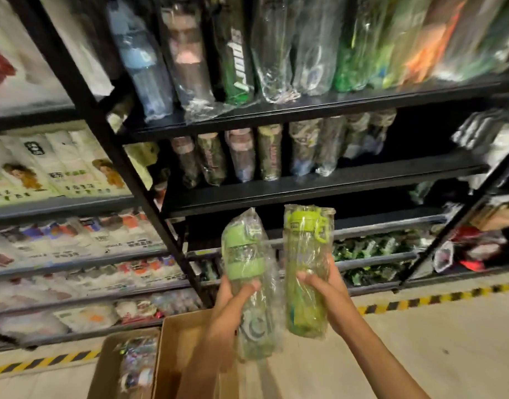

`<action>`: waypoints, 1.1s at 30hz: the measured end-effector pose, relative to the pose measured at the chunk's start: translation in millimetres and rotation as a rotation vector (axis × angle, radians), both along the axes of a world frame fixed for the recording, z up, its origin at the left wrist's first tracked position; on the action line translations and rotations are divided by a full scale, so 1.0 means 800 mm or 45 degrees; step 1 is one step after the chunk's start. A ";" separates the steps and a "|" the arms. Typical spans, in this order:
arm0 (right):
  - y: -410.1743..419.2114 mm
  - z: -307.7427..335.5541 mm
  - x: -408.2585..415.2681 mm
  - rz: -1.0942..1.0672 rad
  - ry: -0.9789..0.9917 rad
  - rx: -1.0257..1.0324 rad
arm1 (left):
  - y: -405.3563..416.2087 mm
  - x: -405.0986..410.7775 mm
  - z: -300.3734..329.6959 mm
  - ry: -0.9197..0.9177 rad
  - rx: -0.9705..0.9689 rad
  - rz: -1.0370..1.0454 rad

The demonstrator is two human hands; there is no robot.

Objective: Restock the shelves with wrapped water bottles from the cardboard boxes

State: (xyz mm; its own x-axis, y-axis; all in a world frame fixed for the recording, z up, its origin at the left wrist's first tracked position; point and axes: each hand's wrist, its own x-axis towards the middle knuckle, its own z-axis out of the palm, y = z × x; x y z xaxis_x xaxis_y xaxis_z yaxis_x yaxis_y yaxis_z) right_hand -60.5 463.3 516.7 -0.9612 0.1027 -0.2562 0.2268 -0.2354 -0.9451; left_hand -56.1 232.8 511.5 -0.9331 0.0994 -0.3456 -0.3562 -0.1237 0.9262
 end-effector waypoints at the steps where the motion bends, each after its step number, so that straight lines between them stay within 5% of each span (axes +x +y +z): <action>1: 0.030 0.005 0.005 -0.033 -0.005 0.002 | 0.031 -0.003 0.000 -0.010 -0.023 -0.025; 13: 0.355 0.016 0.028 -0.261 0.009 0.153 | 0.384 -0.037 0.023 0.078 -0.130 -0.264; 33: 0.602 0.032 -0.167 -0.324 0.118 0.208 | 0.657 -0.285 0.012 0.106 -0.085 -0.354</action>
State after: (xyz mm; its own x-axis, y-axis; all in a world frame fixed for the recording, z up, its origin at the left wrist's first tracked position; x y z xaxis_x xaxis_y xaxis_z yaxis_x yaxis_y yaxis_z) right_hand -193.9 945.1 542.3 -0.9178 0.3754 -0.1291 0.0912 -0.1170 -0.9889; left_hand -284.2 758.3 520.9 -0.8985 0.3351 -0.2835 -0.2906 0.0301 0.9564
